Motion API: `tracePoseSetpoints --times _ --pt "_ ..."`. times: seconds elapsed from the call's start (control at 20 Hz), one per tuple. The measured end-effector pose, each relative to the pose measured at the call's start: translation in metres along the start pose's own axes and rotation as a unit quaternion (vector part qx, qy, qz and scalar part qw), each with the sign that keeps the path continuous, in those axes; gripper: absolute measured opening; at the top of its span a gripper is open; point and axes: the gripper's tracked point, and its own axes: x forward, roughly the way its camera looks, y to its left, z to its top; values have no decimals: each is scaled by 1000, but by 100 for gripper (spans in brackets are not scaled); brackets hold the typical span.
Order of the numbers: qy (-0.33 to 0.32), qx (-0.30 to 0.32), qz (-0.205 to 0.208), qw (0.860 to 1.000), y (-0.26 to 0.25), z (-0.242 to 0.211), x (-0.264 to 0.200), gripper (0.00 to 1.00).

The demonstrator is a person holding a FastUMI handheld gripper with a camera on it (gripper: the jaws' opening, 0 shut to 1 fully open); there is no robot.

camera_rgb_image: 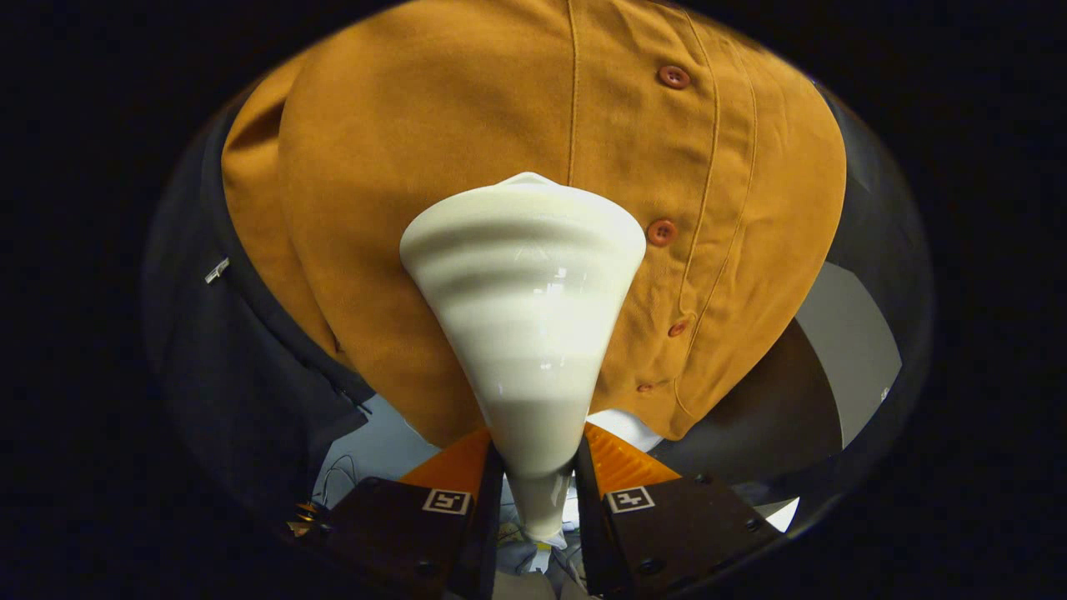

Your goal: Iron the clothes twice with a garment steamer, once on the left side and once on the right side.

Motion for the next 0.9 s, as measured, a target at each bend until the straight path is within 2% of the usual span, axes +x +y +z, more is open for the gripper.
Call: tracePoseSetpoints --times 0.25,0.6,0.9 --pt "-4 -2 3 1000 -5 -6 -16 44" --pt "-93 28 -18 995 -43 41 -81 44" --pt "-152 52 -38 986 -65 61 -101 44"
